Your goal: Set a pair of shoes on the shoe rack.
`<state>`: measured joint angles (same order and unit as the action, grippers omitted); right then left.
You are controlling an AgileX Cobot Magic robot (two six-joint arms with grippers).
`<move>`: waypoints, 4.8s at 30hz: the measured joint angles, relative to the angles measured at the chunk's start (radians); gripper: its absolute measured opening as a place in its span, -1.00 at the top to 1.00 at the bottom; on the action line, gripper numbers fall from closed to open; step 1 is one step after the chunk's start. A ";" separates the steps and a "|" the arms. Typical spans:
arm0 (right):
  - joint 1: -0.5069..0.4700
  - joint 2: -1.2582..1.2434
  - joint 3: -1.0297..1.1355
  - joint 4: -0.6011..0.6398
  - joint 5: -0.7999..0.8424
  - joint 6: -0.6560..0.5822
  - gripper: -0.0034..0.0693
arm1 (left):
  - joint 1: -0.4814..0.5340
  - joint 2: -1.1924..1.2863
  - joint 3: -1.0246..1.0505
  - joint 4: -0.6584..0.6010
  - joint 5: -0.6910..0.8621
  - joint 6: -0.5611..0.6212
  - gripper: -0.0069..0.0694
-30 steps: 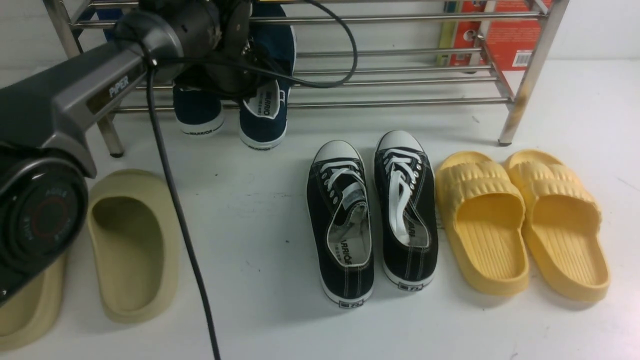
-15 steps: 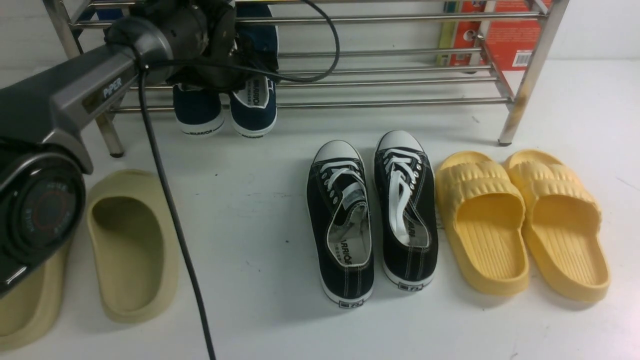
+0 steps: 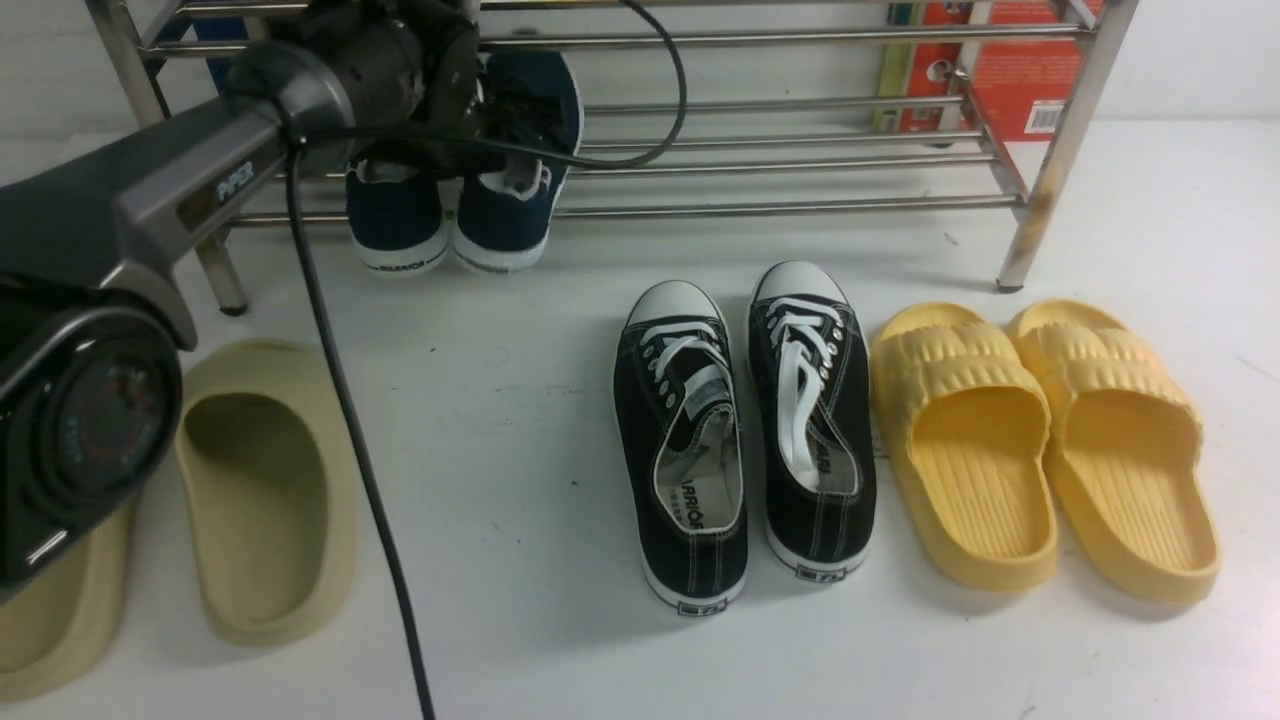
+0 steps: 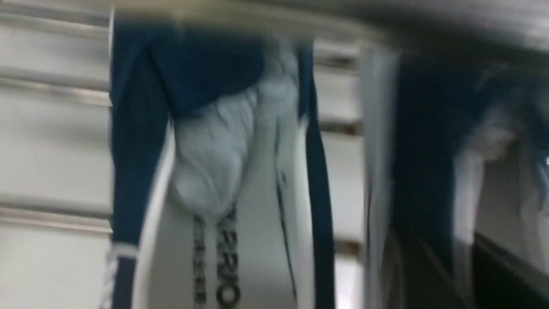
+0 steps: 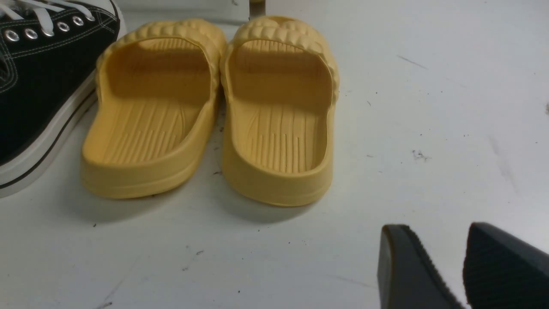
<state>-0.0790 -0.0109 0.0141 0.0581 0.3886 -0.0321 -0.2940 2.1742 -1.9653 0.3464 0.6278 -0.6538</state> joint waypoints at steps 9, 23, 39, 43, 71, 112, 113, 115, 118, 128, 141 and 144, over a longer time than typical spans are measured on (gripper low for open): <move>0.000 0.000 0.000 0.000 0.000 0.000 0.23 | -0.002 -0.021 -0.002 0.005 0.001 -0.001 0.12; 0.000 0.000 0.000 0.000 0.000 0.000 0.23 | -0.137 -0.166 -0.004 -0.024 0.428 0.048 0.35; 0.000 0.000 0.000 0.000 0.000 0.000 0.23 | -0.180 -0.343 0.420 -0.292 0.219 0.226 0.85; 0.000 0.000 0.000 0.000 0.000 0.000 0.23 | -0.179 -0.271 0.402 -0.253 0.156 0.226 0.85; 0.000 0.000 0.000 0.000 0.000 0.000 0.23 | -0.083 -0.105 0.246 -0.142 -0.010 0.156 0.85; 0.000 0.000 0.000 0.000 0.000 0.000 0.23 | -0.258 -1.697 1.693 -0.174 -0.394 0.044 0.85; 0.000 0.000 0.000 0.000 0.000 0.000 0.23 | -0.258 -1.697 1.698 -0.163 -0.386 0.044 0.85; 0.000 0.000 0.000 0.000 0.000 0.000 0.23 | -0.258 -1.697 1.699 -0.138 -0.361 0.044 0.85; 0.000 0.000 0.000 0.000 0.000 0.000 0.23 | -0.258 -1.697 1.699 -0.123 -0.351 0.044 0.85; 0.000 0.000 0.000 0.000 0.000 0.000 0.23 | 0.020 -1.965 1.790 -0.275 -0.368 0.311 0.85; 0.000 0.000 0.000 0.000 0.000 0.000 0.23 | 0.272 -2.184 1.993 -0.404 -0.272 0.398 0.85; 0.000 0.000 0.000 0.000 0.000 0.000 0.23 | 0.272 -2.184 1.995 -0.408 -0.237 0.393 0.85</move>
<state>-0.0790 -0.0109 0.0141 0.0581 0.3886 -0.0321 -0.0224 -0.0101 0.0294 -0.0612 0.3907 -0.2604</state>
